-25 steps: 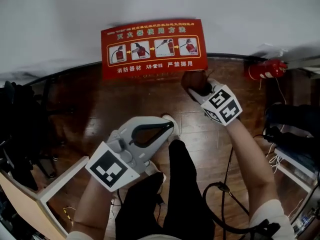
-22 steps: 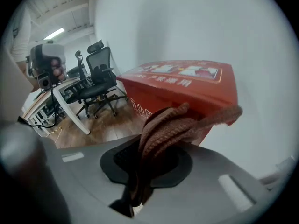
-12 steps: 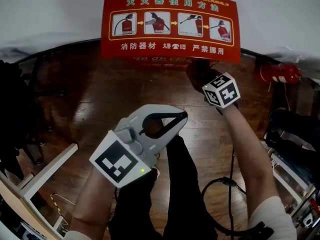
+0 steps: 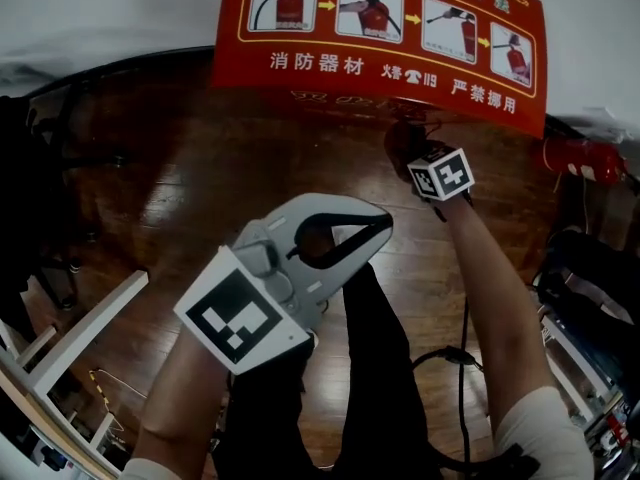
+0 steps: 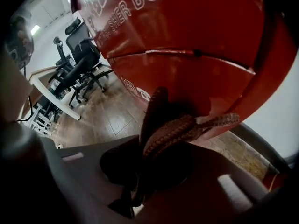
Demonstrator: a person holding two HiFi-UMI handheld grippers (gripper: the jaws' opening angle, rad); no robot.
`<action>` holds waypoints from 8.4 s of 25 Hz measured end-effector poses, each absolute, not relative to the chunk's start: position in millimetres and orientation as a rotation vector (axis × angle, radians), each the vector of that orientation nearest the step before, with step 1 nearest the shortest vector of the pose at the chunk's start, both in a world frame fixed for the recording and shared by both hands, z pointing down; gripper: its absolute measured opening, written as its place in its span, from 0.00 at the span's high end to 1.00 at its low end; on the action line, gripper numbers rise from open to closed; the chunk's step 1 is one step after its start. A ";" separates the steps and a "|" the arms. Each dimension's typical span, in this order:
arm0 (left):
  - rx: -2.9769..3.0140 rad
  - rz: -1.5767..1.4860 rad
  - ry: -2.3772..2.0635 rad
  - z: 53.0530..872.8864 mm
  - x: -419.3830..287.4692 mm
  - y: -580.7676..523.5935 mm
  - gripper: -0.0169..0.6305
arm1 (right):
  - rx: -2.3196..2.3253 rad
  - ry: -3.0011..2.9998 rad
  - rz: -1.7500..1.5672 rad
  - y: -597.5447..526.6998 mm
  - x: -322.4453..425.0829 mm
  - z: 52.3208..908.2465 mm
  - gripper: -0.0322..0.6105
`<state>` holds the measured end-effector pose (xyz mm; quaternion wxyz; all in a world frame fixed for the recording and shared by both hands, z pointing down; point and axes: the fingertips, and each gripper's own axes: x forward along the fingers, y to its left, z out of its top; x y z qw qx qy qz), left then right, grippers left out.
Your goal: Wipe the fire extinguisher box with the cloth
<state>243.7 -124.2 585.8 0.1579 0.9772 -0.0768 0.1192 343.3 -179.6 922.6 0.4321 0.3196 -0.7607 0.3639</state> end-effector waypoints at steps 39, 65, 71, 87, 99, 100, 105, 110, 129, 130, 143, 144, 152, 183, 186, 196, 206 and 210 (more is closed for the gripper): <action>2.843 0.295 -0.283 535.8 155.3 -103.9 0.97 | 0.874 -1.969 0.829 -213.1 260.9 846.2 0.87; 2.799 0.193 -0.498 475.8 99.4 -100.7 0.97 | 0.862 -2.171 0.763 -218.6 158.8 682.6 0.87; 2.782 0.211 -0.539 491.7 88.6 -107.9 0.97 | 0.932 -2.118 0.845 -240.6 157.0 735.4 0.87; 2.717 0.267 -0.676 570.9 41.0 -131.8 0.97 | 0.803 -1.915 0.857 -237.8 148.7 921.4 0.87; 2.700 0.170 -0.880 442.4 -8.2 -113.7 0.97 | 0.315 -1.995 0.495 -171.9 76.5 677.2 0.87; 2.708 0.165 -0.897 428.2 -13.7 -112.0 0.97 | 0.246 -2.020 0.443 -172.7 69.4 646.6 0.87; 2.743 0.164 -1.014 386.2 -46.0 -123.3 0.97 | -0.120 -2.004 0.051 -230.5 42.8 535.7 0.87; 2.719 0.129 -1.098 378.0 -58.4 -155.1 0.97 | -0.576 -1.754 -0.194 -272.0 40.3 504.7 0.87; 2.428 0.089 -1.223 462.9 -67.3 -264.9 0.97 | -1.314 -0.988 -0.086 -307.1 116.9 673.5 0.87; 2.414 0.091 -1.226 468.5 -67.7 -265.1 0.97 | -1.319 -0.984 -0.080 -306.8 116.0 682.2 0.87; 2.325 0.039 -1.225 520.0 -49.0 -267.0 0.97 | -1.257 -0.847 -0.082 -312.1 141.1 828.5 0.87; 2.316 0.035 -1.226 522.5 -50.2 -267.8 0.97 | -1.249 -0.845 -0.090 -312.4 141.1 837.1 0.87; 2.263 -0.027 -1.240 544.7 -42.3 -279.8 0.97 | -1.129 -0.803 -0.192 -324.5 166.3 908.5 0.87; 2.922 0.200 -0.699 268.1 -35.2 32.8 0.97 | 0.737 -2.367 0.328 -24.5 95.0 361.6 0.87; 2.902 0.209 -0.660 240.6 -26.4 75.8 0.97 | 0.944 -2.324 0.420 55.4 151.0 327.9 0.87; 2.952 0.265 -0.644 204.1 29.6 228.2 0.97 | 1.140 -2.380 0.387 252.7 231.7 269.9 0.87; 2.946 0.285 -0.495 172.7 106.9 402.6 0.97 | 1.170 -2.399 0.473 437.4 271.1 256.3 0.87; 2.967 0.265 -0.442 168.6 104.1 431.3 0.97 | 1.257 -2.400 0.478 482.7 268.9 240.3 0.87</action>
